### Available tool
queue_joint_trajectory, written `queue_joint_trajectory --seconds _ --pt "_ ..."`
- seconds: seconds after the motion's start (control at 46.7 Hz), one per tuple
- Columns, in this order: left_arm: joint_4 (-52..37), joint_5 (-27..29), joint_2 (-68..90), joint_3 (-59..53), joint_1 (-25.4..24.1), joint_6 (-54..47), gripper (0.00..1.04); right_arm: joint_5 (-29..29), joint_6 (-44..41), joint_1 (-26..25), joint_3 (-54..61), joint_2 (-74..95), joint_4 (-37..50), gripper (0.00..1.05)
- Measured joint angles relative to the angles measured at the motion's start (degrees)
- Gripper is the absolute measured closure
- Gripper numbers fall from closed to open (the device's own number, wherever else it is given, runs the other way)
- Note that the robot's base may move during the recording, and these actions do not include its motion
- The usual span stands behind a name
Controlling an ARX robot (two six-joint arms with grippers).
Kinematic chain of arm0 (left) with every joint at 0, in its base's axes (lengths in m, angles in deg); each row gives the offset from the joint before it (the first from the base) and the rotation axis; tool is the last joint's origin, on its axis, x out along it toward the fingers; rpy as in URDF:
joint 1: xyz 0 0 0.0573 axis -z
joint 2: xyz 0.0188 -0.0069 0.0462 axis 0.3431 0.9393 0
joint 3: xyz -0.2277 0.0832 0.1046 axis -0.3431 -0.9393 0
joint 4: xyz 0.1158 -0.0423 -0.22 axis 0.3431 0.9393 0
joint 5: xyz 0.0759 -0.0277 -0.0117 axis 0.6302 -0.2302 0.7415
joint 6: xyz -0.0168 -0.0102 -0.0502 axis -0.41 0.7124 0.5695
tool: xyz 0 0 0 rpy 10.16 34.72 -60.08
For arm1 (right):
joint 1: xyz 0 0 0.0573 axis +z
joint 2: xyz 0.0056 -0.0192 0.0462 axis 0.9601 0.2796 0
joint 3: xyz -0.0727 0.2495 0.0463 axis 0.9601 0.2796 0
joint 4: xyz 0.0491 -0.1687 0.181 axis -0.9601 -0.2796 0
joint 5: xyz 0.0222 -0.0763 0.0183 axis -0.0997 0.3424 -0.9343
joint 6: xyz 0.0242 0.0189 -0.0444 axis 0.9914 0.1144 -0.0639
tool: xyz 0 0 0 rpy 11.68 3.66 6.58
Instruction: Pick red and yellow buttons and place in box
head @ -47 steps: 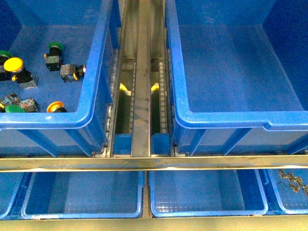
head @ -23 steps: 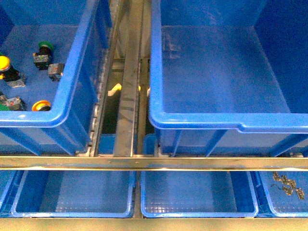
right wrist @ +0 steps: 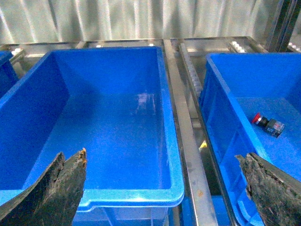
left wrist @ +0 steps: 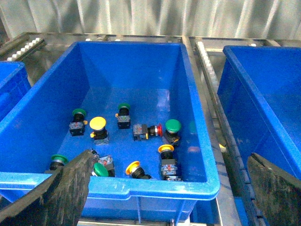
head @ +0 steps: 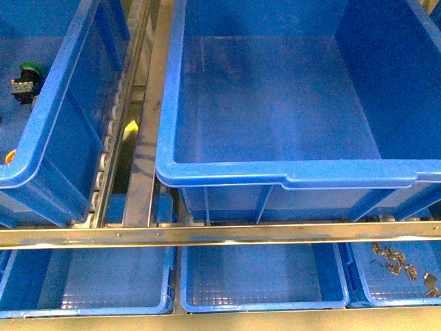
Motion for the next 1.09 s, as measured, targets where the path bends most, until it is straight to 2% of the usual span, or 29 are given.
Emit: queue_joint_trajectory --seconds 1.091 --pt "0.00 0.04 0.00 0.00 0.00 0.02 0.08 -0.17 -0.02 0.00 0.02 -0.02 0.00 0.06"
